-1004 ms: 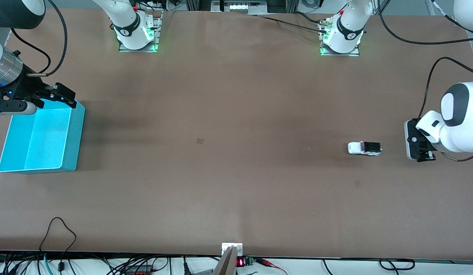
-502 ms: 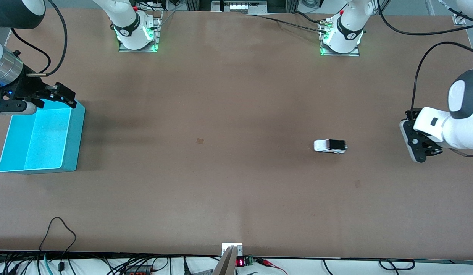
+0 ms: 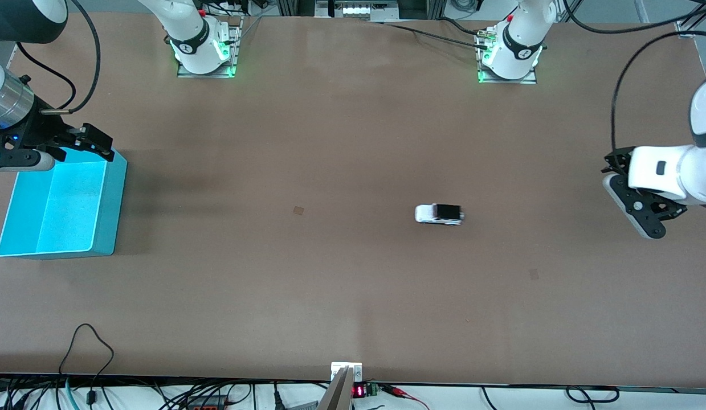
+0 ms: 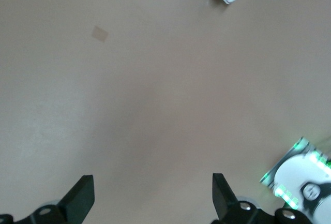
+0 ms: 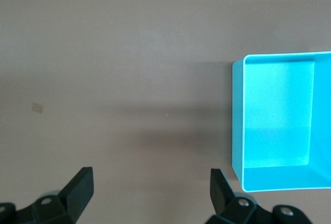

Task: Wind and store white jeep toy
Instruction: 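Release the jeep and raise the left gripper as it rolls away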

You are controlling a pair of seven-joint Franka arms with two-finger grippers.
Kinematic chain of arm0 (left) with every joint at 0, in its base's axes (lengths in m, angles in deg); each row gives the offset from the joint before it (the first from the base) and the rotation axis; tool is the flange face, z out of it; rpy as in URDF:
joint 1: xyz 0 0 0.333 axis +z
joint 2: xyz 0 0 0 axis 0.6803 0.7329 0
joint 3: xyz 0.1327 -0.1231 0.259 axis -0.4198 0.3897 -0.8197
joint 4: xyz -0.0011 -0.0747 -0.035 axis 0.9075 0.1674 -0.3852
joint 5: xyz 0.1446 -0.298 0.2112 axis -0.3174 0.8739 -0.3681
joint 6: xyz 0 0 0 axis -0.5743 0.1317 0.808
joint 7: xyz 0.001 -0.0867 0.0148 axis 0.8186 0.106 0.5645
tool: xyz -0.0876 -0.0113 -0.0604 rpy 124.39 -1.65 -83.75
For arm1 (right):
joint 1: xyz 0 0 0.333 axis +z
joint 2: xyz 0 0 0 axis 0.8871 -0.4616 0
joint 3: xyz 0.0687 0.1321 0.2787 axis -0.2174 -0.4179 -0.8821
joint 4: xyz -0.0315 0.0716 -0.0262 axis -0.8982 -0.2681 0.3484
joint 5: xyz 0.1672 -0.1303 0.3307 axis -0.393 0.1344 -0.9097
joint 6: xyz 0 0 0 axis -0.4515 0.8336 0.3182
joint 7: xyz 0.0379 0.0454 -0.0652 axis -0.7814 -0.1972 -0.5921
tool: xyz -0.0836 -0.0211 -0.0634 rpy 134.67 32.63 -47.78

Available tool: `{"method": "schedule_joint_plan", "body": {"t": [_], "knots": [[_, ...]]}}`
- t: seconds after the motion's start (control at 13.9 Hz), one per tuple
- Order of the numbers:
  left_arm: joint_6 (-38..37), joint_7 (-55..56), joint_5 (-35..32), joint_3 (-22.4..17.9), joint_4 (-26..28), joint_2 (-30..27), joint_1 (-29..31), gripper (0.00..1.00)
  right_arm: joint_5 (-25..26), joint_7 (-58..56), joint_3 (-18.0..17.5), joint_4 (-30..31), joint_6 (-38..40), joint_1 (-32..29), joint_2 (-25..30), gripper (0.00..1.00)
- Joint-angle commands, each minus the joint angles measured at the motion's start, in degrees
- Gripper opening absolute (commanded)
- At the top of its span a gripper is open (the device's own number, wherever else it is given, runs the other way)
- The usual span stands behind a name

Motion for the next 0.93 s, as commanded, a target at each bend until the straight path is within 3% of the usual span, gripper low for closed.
{"method": "schedule_joint_plan", "body": {"t": [0.0, 0.36, 0.65, 0.86], "knots": [[-0.77, 8.93, 2.35, -1.69, 0.25, -3.56, -3.83, 1.00, -0.40, -0.82, -0.27, 1.75, -0.79, -0.34, 1.67, 1.00], [2.40, 30.31, 8.75, -4.60, 2.88, -9.72, -8.76, 1.00, -0.40, -0.82, -0.27, 1.75, -0.62, -0.34, 1.67, 1.00], [5.10, 36.81, 16.92, -14.07, 3.23, -11.22, -13.41, 1.00, -0.40, -0.82, -0.27, 1.75, -0.62, -0.34, 1.67, 1.00], [12.13, 47.33, 17.91, -15.40, 11.46, -17.08, -15.96, 1.00, -0.40, -0.82, -0.27, 1.75, -0.62, -0.34, 1.67, 1.00]]}}
